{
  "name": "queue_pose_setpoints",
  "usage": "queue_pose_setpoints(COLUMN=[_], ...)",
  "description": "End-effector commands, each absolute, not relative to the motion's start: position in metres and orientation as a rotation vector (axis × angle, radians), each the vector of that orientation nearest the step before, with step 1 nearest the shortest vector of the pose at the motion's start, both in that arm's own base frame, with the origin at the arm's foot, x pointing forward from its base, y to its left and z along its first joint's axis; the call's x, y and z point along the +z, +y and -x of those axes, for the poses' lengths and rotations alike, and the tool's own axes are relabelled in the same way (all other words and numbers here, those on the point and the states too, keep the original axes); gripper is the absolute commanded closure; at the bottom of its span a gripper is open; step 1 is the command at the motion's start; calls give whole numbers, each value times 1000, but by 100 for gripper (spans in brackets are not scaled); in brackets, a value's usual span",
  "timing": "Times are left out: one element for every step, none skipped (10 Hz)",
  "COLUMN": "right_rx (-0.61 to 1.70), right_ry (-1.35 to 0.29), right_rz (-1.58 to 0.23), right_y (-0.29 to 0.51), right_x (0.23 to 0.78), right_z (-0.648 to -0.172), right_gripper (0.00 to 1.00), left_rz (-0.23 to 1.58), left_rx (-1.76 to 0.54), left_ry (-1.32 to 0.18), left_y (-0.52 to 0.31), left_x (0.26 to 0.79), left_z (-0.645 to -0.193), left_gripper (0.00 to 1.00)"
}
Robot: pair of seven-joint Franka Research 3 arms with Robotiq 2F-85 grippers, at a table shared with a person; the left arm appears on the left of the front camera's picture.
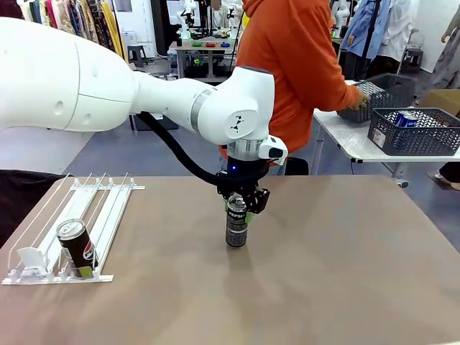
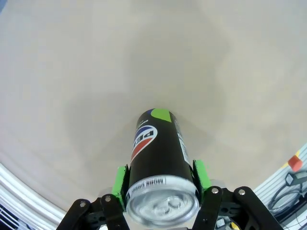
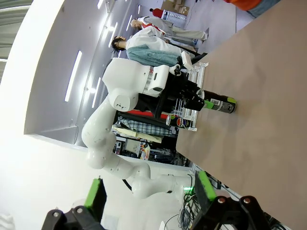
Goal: Retrieve and store the cans from the dispenser.
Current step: Pick up one can from the Automatic Can Dispenser and place it in the middle of the table.
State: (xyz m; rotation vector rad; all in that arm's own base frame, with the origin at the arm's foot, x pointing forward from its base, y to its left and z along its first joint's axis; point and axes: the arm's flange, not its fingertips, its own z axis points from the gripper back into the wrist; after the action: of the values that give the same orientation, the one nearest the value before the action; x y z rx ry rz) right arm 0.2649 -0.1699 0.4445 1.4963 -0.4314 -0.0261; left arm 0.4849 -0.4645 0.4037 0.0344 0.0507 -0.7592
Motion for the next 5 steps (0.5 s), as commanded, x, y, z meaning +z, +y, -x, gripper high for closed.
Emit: queue_pose_setpoints(right_rx=[-27,-27,-27,-27,-27], right_ry=[-443,-443,-443,-443,-443], right_rz=[-1508,-1508,-1508,-1508,-1508], right_y=[-169,-169,-169,-169,-169], right_x=[448,448,448,448,448], right_z=[-266,-266,-266,-266,-266], right_gripper=[0,0,0,0,0], left_rz=[-14,-8,-2,15,36], left_rx=[-771,-766,-761,-750,-735], left_ry=[66,64,47,12,-35], left_y=[-462,-461,-459,-452,-438], left_x=[414,415,421,436,461], left_z=[-486,-486,-485,-483,-477], left_gripper=[0,0,0,0,0])
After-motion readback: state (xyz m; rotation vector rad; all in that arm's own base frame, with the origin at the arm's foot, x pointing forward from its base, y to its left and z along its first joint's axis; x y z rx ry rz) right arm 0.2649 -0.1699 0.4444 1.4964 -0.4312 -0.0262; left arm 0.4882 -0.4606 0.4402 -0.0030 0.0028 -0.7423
